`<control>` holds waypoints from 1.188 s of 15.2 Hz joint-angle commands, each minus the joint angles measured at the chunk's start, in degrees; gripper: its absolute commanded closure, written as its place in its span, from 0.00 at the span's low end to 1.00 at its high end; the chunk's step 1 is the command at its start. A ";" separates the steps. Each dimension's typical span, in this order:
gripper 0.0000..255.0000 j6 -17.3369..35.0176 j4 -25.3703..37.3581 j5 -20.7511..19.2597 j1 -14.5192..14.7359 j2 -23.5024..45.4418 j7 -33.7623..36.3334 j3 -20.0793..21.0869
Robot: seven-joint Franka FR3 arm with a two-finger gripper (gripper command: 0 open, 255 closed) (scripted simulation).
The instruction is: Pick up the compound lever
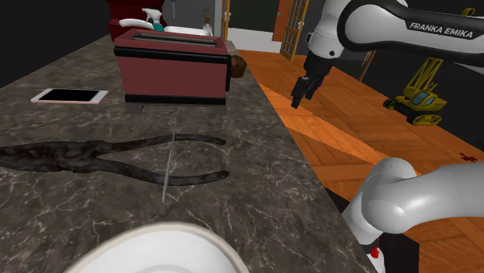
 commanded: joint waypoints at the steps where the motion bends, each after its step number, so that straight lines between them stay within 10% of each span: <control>1: 0.00 0.00 0.00 0.00 0.00 0.00 0.00 0.00; 18: 0.00 3.95 16.62 6.75 8.86 22.96 9.31 14.53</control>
